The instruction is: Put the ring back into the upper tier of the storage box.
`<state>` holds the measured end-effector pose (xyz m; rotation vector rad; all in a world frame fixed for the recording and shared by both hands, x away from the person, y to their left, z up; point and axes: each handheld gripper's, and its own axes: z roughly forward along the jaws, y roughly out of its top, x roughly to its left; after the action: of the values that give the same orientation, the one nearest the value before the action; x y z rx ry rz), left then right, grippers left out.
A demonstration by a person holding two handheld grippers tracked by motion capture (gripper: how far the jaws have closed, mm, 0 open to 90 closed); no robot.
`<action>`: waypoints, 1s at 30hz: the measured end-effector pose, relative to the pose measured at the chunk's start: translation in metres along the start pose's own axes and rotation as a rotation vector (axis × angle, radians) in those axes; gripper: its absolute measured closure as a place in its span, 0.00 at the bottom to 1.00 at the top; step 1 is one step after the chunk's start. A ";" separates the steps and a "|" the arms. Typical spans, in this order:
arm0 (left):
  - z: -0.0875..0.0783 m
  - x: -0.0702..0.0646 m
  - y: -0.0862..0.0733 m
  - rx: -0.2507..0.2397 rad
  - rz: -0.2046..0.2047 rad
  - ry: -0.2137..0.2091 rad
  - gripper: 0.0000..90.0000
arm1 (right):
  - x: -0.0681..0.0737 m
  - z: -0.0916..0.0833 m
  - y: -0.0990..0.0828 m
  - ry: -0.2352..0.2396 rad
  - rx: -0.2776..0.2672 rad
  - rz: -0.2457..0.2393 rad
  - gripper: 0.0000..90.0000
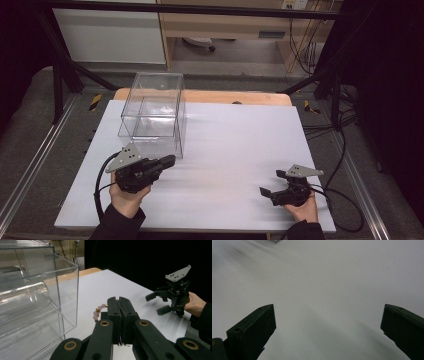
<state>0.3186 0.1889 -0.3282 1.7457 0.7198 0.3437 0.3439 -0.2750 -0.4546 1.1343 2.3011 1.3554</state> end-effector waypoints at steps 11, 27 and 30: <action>-0.010 0.003 0.007 -0.038 -0.006 0.014 0.98 | 0.000 0.000 0.000 0.000 0.000 -0.001 0.00; -0.019 0.007 0.018 -0.079 -0.012 0.029 0.98 | 0.000 0.000 0.000 -0.002 0.001 0.000 0.00; -0.021 0.008 0.020 -0.087 -0.011 0.033 0.98 | 0.000 0.000 0.000 -0.001 0.003 0.001 0.00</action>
<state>0.3183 0.2066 -0.3040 1.6569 0.7274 0.3914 0.3438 -0.2750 -0.4546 1.1367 2.3028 1.3517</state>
